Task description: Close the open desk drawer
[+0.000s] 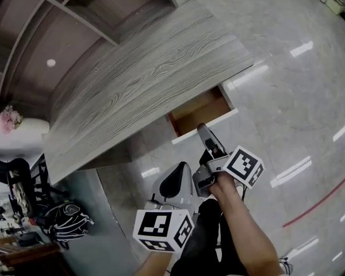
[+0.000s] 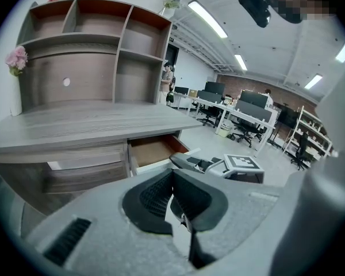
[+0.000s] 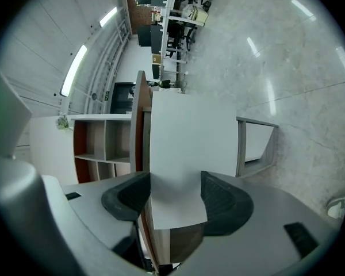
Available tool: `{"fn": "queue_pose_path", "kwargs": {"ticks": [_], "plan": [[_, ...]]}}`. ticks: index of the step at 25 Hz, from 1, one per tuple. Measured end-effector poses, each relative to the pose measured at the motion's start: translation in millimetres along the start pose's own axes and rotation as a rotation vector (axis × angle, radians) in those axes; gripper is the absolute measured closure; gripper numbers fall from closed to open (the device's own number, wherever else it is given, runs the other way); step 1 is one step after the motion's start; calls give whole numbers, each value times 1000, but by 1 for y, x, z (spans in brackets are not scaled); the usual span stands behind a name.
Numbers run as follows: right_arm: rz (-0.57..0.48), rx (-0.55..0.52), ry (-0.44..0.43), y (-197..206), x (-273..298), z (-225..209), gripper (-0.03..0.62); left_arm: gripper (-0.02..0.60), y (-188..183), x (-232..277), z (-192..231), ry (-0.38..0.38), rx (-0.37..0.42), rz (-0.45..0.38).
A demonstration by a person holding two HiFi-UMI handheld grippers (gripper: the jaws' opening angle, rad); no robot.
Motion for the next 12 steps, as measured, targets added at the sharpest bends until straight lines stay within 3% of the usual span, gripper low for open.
{"fn": "queue_pose_path", "kwargs": {"ticks": [12], "plan": [[29, -23, 40, -5, 18, -2, 335, 580, -2, 0, 11, -1, -11, -7]]}}
Point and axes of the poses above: the fingertips, and each gripper's own axes: x forward along the fingers, z to its left, y out of its underside, the point moved 6 cm from there along -x, backward along the fingers, and after that the axes turned 1 degree about y, right-handed, at the moved point
